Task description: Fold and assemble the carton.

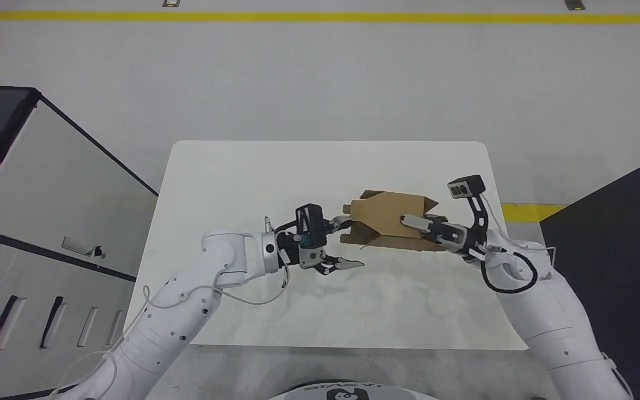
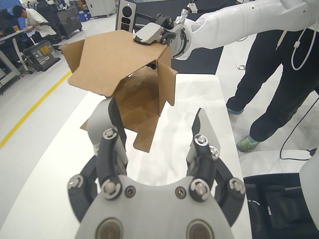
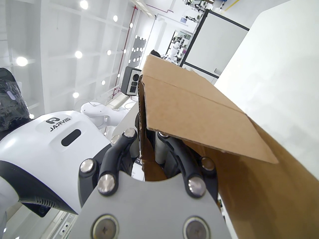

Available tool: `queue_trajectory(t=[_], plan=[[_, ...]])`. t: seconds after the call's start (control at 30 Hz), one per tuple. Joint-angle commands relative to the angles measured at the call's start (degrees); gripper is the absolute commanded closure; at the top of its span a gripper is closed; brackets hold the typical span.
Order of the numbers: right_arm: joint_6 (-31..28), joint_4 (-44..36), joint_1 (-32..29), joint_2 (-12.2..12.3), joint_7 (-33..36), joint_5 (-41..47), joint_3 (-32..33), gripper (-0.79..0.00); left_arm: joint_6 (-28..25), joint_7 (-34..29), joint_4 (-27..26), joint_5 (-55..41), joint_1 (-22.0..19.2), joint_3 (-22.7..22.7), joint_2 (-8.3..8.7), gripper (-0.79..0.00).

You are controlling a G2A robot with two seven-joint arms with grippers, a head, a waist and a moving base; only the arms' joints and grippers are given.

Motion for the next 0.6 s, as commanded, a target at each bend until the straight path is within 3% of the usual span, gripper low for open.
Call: queue_trajectory(t=[0.0,0.3,0.57], plan=[[-0.27,0.21,0.04,0.12,-0.28,-2.24,0.22,0.000,-0.02,-0.10,-0.07,0.11,0.01,0.03,0.01,-0.573],[2.79,0.24,0.09,0.30,-2.71,-7.50,0.10,0.000,0.31,-0.61,-0.25,0.17,-0.07,0.24,0.00,-0.573],[2.77,0.12,0.80,0.37,2.76,-4.50,-0.91,0.000,0.04,1.10,-0.28,0.38,0.07,0.03,0.06,-0.570]])
